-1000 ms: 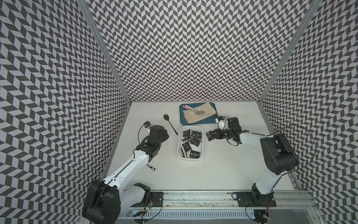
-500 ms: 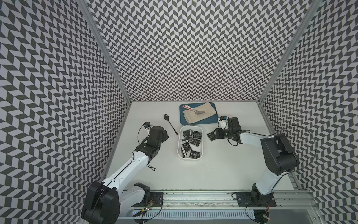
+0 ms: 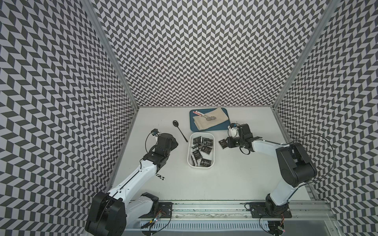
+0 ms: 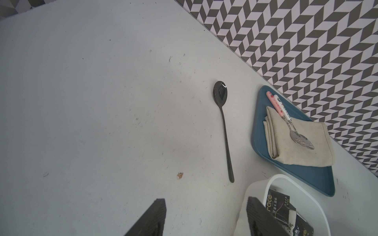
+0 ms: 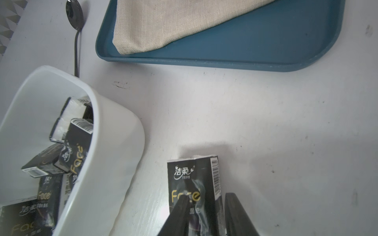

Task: Take the pocket tissues out of the storage box
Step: Place the pocket tissues at the center of the board.

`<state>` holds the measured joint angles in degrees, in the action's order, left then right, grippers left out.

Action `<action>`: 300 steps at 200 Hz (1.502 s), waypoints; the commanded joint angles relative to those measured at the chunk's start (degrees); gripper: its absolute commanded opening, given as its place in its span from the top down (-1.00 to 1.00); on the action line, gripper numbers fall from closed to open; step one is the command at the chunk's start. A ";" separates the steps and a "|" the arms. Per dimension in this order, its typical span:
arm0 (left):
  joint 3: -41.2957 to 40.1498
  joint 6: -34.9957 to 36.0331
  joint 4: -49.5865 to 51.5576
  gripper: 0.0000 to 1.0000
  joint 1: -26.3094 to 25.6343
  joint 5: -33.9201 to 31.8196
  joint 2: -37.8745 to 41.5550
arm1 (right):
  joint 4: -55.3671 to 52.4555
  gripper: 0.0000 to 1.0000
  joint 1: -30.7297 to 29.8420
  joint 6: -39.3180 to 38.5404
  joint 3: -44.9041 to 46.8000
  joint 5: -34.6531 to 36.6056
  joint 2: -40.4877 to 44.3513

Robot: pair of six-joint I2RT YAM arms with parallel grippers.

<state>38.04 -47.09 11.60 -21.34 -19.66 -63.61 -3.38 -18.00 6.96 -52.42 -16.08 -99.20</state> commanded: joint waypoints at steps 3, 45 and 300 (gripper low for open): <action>-0.74 -0.01 -1.05 -0.35 0.26 0.50 1.26 | 0.10 0.33 -0.71 -0.65 0.38 1.86 -0.86; -1.82 -0.27 -1.90 -0.35 0.25 0.93 1.77 | 0.80 0.32 -1.29 -0.06 1.92 1.35 -1.27; -3.01 -0.24 -2.15 -0.35 0.25 1.38 3.66 | 4.02 0.44 -6.97 3.81 2.56 2.53 -3.46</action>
<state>35.42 -47.64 10.33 -21.34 -18.22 -61.25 -0.36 -24.97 9.67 -49.56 -15.38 -100.62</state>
